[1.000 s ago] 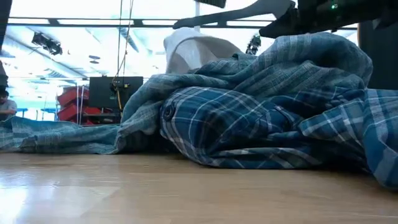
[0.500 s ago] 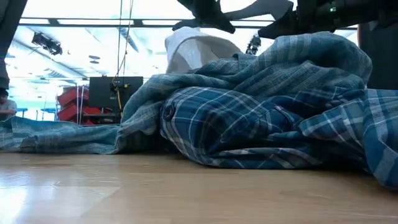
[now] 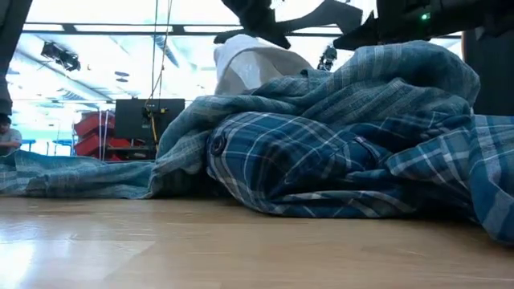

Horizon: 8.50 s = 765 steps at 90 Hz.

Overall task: Hang clothes
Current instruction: Remove the black hanger from the white shirt, then hang the black hanger on the hanging rack

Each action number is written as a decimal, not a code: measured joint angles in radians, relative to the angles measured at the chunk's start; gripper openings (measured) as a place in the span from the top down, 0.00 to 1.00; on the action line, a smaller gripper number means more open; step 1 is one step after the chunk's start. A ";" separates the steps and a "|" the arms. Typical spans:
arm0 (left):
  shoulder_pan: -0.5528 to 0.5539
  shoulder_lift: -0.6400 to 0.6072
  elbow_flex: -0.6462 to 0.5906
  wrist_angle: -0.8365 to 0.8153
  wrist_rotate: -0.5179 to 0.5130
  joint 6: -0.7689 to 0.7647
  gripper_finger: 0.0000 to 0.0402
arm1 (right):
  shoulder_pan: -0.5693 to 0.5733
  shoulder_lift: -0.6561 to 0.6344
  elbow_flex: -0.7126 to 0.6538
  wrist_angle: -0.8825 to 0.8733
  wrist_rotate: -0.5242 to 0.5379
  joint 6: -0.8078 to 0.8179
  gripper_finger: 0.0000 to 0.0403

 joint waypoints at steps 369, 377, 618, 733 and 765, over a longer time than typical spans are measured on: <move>0.197 -0.594 -1.256 0.073 -0.163 -1.301 0.75 | -0.146 -0.004 0.000 0.010 0.000 -0.034 0.56; 0.196 -0.594 -1.220 0.054 -0.136 -1.268 0.87 | -0.146 -0.004 0.000 0.010 0.000 -0.033 0.57; 0.582 0.098 0.552 0.286 -0.273 0.470 0.34 | -0.147 -0.005 0.000 0.064 -0.055 0.134 0.64; 0.470 -0.414 -0.900 -0.566 -0.052 -0.993 0.56 | -0.171 -0.005 0.000 0.039 -0.081 0.155 0.66; 0.513 -0.412 -1.048 -0.480 0.043 -0.969 0.55 | -0.173 -0.005 0.000 0.079 -0.105 0.150 0.67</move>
